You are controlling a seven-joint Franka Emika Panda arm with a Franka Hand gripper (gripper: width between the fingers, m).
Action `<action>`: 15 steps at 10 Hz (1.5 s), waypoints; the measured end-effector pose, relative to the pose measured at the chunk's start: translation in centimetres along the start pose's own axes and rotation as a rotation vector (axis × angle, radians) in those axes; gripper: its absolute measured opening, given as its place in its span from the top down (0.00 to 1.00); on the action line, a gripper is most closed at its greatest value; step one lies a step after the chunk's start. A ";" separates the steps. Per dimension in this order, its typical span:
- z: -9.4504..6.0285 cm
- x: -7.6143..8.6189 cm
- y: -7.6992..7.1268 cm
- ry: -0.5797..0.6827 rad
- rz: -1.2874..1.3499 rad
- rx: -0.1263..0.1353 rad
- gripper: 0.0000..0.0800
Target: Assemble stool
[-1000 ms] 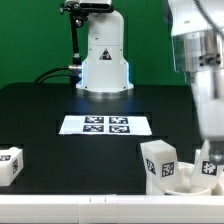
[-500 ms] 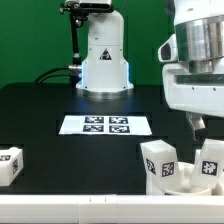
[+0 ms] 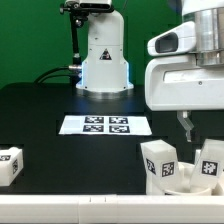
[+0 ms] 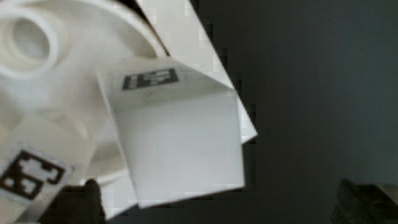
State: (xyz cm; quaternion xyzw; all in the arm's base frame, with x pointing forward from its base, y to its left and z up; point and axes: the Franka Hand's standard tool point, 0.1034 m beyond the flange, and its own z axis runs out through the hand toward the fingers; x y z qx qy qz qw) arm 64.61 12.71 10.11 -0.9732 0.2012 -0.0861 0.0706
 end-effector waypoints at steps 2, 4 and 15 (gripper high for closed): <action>0.0 0.3 0.4 0.004 -0.157 -0.018 0.19; -0.3 0.9 0.6 -0.015 -0.568 -0.051 0.19; 1.3 -0.3 0.8 -0.263 -1.557 -0.148 0.19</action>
Offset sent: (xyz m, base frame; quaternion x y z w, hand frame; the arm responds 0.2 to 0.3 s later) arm 0.0126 0.0262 0.0041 0.0332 -0.0712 -0.4004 0.9130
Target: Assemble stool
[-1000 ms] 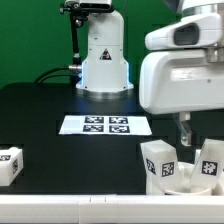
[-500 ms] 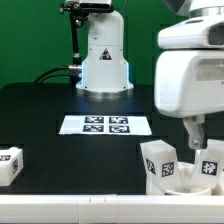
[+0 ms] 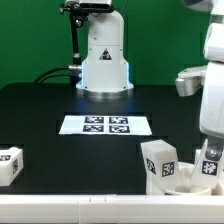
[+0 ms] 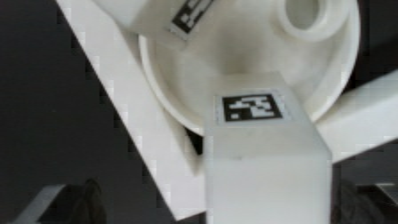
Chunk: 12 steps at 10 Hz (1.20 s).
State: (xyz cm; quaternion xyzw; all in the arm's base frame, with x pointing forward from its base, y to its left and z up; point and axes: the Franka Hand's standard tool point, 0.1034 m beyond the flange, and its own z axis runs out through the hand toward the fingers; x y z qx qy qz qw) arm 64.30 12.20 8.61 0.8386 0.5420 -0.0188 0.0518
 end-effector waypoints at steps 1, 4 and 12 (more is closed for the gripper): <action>0.6 0.1 -0.2 -0.001 -0.002 0.001 0.19; 0.8 -0.1 0.1 0.002 0.010 -0.003 0.19; 0.8 -0.3 0.3 0.003 0.345 -0.003 0.58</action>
Offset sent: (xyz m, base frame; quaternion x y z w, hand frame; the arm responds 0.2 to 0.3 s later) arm 0.0000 0.0000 0.0000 0.0000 0.0000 0.0000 1.0000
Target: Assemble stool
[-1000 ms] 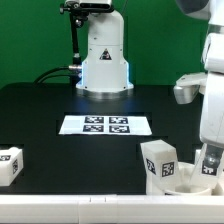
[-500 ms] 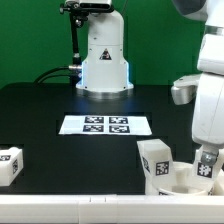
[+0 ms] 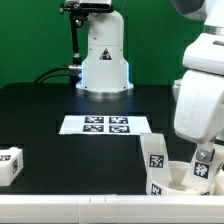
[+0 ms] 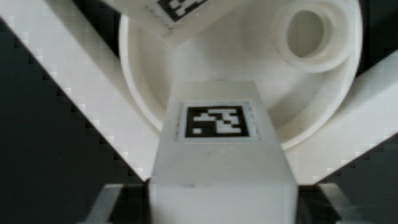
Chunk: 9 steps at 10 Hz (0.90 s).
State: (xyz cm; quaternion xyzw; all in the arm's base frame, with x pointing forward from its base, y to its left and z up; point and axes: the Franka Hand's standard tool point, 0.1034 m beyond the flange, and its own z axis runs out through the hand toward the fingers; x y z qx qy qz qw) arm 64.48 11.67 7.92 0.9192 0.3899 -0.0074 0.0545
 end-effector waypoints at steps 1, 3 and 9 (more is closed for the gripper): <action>-0.1 -0.1 0.2 0.001 0.142 0.007 0.58; -0.3 -0.9 1.6 -0.001 0.499 0.038 0.58; -0.3 -1.8 3.3 0.002 1.175 0.066 0.58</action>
Offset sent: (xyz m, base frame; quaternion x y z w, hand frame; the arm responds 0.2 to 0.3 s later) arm 0.0160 -0.0100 0.0122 0.0047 0.0246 0.3626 0.9316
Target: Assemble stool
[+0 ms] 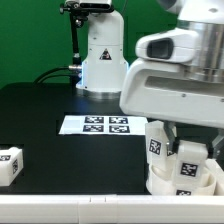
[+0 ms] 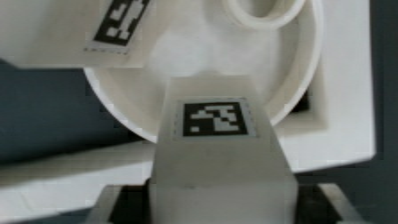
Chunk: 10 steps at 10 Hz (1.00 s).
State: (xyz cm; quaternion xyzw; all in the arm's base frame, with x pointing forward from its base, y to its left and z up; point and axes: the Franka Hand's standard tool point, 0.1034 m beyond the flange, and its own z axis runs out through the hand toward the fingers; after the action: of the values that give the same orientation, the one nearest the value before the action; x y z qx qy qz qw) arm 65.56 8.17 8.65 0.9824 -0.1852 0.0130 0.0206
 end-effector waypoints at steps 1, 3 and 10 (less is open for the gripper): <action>0.3 0.2 0.9 -0.016 0.196 0.019 0.58; 0.3 0.2 1.1 -0.004 0.307 -0.002 0.58; 1.1 -1.1 4.3 0.048 1.077 0.014 0.58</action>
Offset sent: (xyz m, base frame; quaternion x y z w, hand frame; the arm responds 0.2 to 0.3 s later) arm 0.0000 0.0000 0.0000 0.0000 0.0000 0.1938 0.9810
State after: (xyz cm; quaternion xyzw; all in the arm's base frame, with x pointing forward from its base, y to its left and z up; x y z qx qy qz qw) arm 62.98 4.50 7.69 0.7479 -0.6622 0.0455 0.0087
